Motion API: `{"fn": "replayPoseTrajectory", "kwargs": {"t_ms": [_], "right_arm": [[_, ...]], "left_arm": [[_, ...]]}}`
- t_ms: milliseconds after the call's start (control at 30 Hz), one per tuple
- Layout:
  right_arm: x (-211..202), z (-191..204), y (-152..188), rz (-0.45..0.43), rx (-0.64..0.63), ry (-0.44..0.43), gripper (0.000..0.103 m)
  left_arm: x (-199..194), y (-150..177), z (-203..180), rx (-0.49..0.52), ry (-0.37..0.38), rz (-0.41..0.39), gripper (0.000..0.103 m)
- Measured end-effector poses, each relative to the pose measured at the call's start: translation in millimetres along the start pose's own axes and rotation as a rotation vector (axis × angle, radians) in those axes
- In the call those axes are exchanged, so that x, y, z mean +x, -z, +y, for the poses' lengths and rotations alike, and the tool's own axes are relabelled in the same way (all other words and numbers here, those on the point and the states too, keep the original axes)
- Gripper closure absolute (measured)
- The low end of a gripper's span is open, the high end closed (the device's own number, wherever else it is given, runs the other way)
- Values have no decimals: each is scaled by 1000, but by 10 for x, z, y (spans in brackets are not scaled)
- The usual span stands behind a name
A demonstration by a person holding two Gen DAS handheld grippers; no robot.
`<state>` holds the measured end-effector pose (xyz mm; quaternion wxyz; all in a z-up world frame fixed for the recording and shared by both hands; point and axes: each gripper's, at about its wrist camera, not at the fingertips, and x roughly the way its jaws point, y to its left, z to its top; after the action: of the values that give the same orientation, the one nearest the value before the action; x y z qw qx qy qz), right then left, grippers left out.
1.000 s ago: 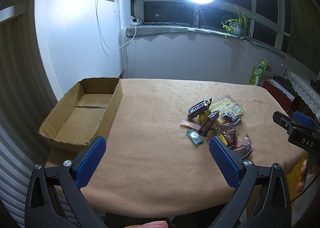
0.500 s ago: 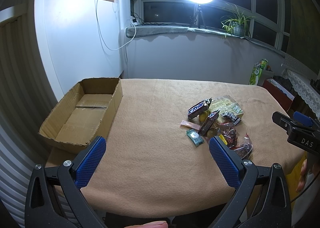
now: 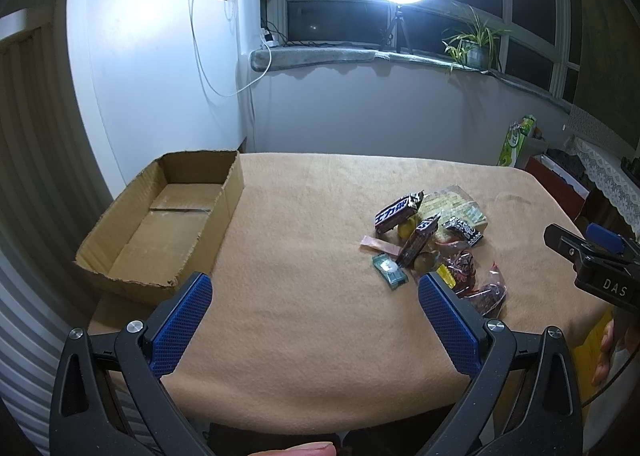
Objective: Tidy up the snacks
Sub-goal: 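Grasp the yellow packet with the left tool while the right tool grasps the candy bag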
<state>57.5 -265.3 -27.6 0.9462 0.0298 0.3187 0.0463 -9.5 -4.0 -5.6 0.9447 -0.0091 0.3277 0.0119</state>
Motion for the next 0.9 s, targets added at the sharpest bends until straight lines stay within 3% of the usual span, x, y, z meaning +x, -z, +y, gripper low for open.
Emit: {"fn": "replayPoseTrajectory", "kwargs": {"t_ms": [233,467,733,900], "right_arm": [[183,-15,171,69,-10,5,0],[366,-3,494,147,-48,-50,0],[636,128,769,182,-76,-124,0],[708,141,906,141,-111,-152,0]], "left_arm": [[308,193,-64,19,35,74,1],[729,517,-222,91,36,171,1],[1033,637,-215,86,106,240,0],[1048,717,-120,67,134,172,0]]}}
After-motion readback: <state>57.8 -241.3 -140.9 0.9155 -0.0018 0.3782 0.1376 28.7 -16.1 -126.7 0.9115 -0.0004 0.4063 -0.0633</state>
